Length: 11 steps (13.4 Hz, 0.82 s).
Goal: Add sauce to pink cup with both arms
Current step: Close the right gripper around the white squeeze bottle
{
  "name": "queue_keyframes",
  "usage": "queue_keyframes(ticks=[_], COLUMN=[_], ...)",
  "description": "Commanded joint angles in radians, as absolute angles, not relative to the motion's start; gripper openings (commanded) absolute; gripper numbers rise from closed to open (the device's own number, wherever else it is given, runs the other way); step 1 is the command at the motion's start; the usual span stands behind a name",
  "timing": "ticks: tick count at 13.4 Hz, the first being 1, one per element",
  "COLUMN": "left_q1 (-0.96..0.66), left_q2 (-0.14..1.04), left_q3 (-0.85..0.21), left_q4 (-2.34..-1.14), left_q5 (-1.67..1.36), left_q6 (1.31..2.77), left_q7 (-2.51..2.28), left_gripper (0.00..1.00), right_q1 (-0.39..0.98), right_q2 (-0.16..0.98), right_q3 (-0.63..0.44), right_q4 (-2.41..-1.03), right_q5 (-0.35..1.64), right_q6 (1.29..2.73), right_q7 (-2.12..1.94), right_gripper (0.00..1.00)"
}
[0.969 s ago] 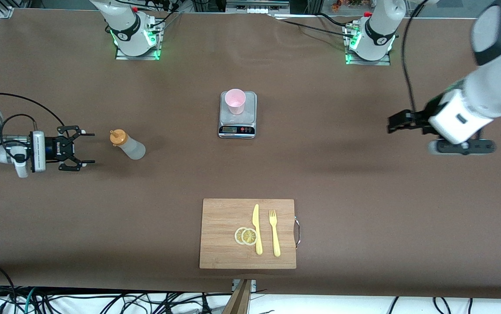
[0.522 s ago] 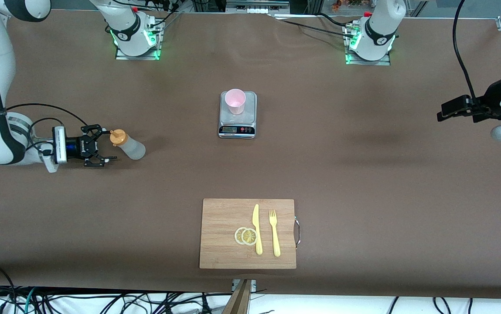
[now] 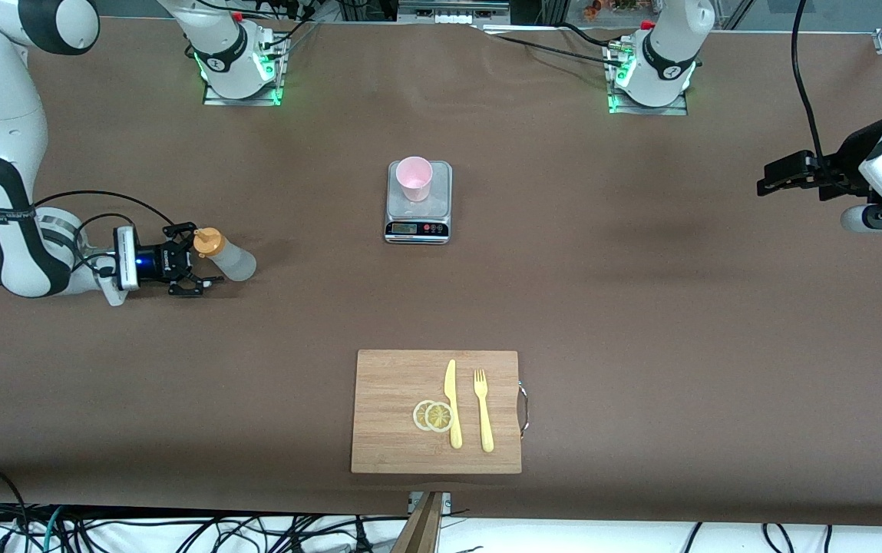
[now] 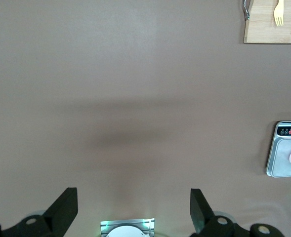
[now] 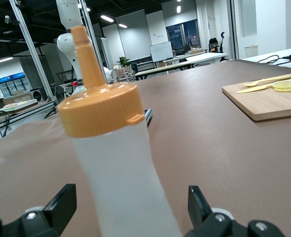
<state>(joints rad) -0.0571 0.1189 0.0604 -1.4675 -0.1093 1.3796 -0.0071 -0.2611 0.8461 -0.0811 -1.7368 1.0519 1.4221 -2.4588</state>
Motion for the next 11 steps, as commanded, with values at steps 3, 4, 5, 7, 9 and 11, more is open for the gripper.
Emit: queue_keyframes(ticks=[3,4,5,7,9,11], left_q1=[-0.043,-0.044,-0.044,-0.046,-0.044,-0.044], left_q2=[0.112,0.115,0.117,0.118,0.120,0.120], left_q3=[0.043,0.043,0.043,0.043,0.043,0.043], left_q4=[-1.500,-1.499,-1.496,-1.496,-1.496,-1.496], left_q5=[-0.083,-0.083,-0.083,-0.083,-0.083,-0.083], left_q6=[1.379,1.379,1.379,1.381,1.382,1.382], left_q7=[-0.002,0.000,0.000,-0.002,0.000,0.000], left_gripper=[1.00,1.00,1.00,1.00,1.00,1.00], right_q1=[-0.222,-0.215,-0.206,-0.193,-0.192,-0.187], right_q2=[0.867,0.873,0.874,0.873,0.873,0.873], right_q3=[-0.077,-0.077,-0.077,-0.077,-0.077,-0.077], right_q4=[-1.703,-1.697,-1.697,-1.697,-1.683,-1.669], right_q5=[1.074,1.074,1.074,1.074,1.069,1.062], right_q6=[1.407,1.407,1.402,1.397,1.399,1.401], right_q7=[-2.461,-2.461,-2.461,-2.456,-2.442,-2.427], right_gripper=[1.00,1.00,1.00,0.99,0.66,0.18])
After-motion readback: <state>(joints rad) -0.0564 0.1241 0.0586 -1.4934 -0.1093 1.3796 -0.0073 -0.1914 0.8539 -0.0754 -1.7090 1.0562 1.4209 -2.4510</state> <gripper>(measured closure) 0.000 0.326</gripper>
